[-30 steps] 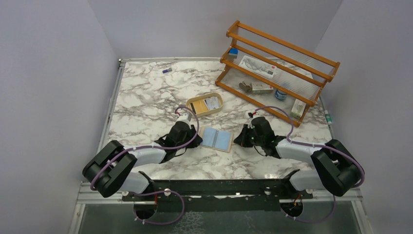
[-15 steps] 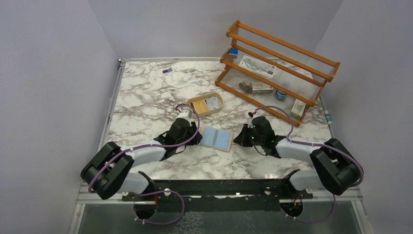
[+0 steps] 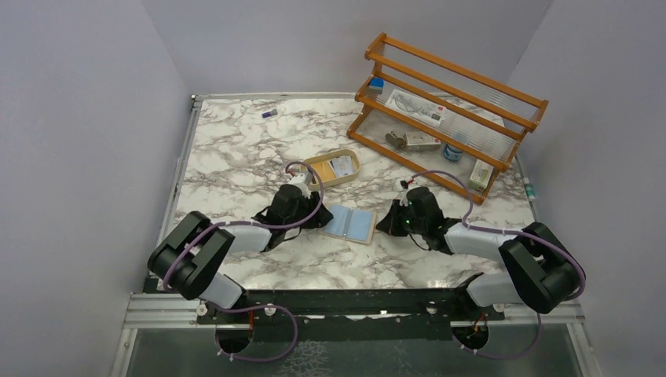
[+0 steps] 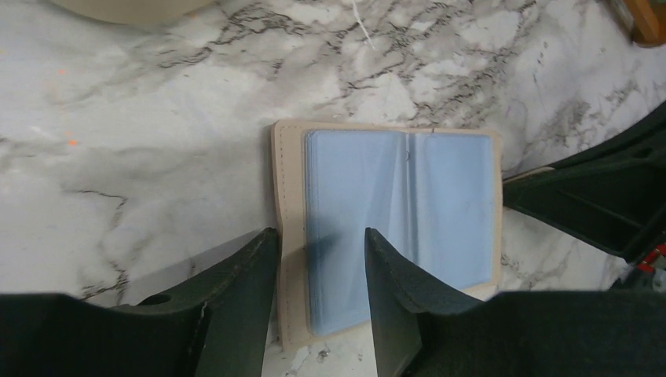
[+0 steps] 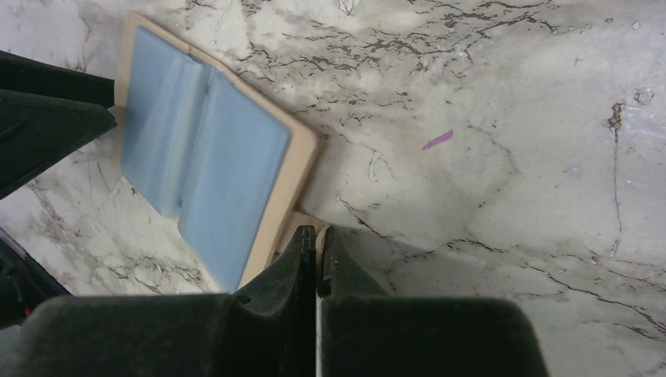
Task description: Take the credit cards out of the card holder
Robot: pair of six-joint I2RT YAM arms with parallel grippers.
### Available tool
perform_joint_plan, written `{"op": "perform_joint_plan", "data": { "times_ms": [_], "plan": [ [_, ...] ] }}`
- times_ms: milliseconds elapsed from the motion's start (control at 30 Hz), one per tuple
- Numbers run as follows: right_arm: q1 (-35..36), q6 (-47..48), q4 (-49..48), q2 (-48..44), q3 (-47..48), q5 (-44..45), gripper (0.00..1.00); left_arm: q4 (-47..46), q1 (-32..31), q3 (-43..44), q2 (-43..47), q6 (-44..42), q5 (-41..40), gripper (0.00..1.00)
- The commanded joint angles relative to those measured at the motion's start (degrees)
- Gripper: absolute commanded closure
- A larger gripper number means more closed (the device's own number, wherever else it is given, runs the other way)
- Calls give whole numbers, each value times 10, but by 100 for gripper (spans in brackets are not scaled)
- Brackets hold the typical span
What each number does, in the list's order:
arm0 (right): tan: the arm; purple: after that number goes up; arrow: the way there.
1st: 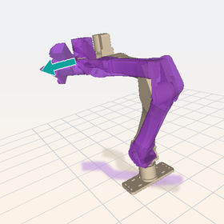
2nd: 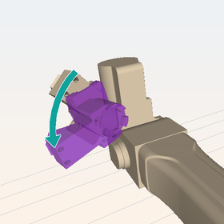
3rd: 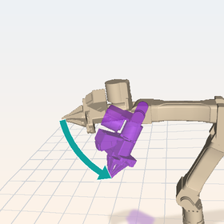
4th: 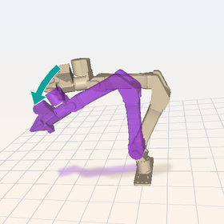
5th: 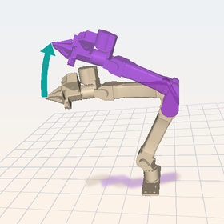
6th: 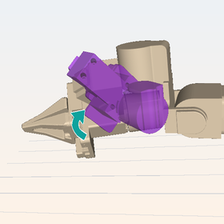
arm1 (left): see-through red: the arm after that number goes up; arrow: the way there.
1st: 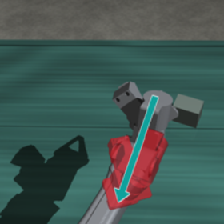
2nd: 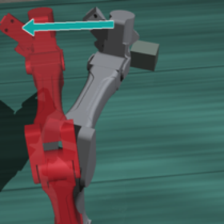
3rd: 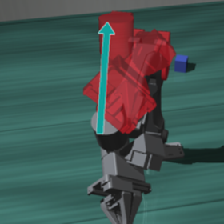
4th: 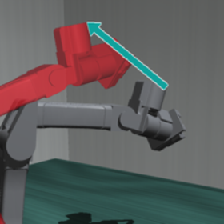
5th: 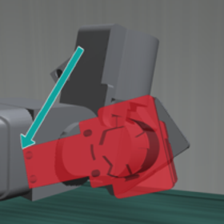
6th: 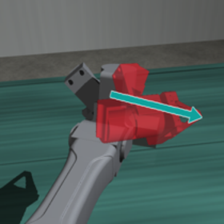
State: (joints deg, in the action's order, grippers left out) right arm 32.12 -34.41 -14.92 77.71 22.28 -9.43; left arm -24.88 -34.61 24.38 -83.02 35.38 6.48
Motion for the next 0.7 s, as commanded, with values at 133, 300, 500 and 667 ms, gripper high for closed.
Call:
{"op": "perform_joint_plan", "data": {
  "times_ms": [133, 300, 500, 667],
  "plan": [
    [-6, 15, 5, 7, -7, -9, 99, -115, 10, -18, -75, 44, 218, 53],
    [-7, 17, 6, 9, -5, -10, 99, -134, 20, -43, -48, 67, 249, 54],
    [-7, 16, -3, 24, -4, -17, 99, -147, 41, -72, 27, 100, 262, 56],
    [-8, 15, -8, 38, -1, -24, 99, -176, 42, -85, 38, 120, 251, 60]
  ]
}}
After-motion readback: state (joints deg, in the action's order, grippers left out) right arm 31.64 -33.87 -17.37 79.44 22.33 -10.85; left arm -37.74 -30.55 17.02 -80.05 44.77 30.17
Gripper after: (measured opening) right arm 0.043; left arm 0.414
